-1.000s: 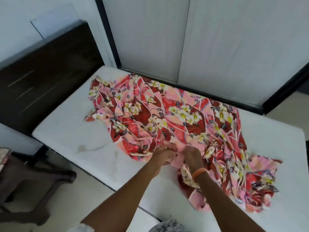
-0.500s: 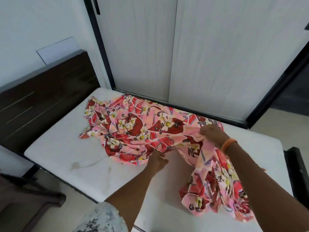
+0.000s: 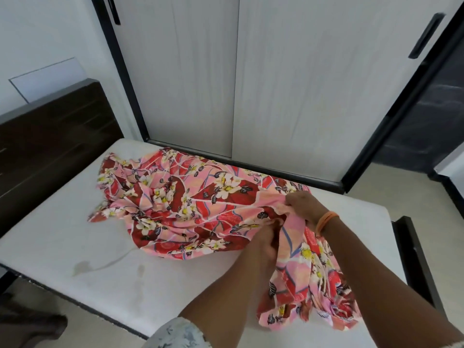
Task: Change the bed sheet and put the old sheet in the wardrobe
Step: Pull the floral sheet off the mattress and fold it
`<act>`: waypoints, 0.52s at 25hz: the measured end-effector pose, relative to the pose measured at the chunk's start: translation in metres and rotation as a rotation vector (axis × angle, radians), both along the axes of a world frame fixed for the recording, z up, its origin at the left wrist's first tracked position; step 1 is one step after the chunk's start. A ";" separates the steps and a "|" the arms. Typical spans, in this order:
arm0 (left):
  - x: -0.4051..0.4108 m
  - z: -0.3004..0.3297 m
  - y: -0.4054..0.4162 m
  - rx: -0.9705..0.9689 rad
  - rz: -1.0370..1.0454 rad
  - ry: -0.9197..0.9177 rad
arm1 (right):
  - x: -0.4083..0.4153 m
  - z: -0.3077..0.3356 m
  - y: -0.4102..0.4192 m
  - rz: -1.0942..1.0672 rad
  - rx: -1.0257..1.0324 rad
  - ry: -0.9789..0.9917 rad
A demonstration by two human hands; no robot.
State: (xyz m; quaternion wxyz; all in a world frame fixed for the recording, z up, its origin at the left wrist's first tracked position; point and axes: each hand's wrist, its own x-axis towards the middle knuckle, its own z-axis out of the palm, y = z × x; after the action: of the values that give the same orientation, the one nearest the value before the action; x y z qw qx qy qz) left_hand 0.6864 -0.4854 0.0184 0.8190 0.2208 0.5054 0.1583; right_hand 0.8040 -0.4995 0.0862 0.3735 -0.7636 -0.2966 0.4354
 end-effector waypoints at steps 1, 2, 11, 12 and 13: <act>-0.004 -0.002 0.004 -0.067 0.034 -0.002 | 0.010 -0.002 -0.002 0.039 0.011 -0.159; -0.013 -0.007 0.011 -0.097 0.076 0.002 | 0.019 -0.004 -0.005 0.088 -0.011 -0.369; -0.068 0.065 0.038 0.844 0.159 0.373 | -0.074 0.000 0.006 0.585 0.272 -0.305; -0.080 0.074 0.042 0.861 0.145 0.360 | -0.082 0.003 0.012 0.606 0.310 -0.328; -0.093 0.078 0.046 0.857 0.141 0.306 | -0.091 0.008 0.018 0.599 0.341 -0.340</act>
State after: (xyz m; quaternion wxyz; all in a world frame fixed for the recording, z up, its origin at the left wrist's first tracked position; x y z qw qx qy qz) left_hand 0.5936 -0.4399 0.0967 0.5571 0.5254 0.5233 0.3738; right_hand 0.7133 -0.4816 0.0940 0.2968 -0.6312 -0.6326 0.3366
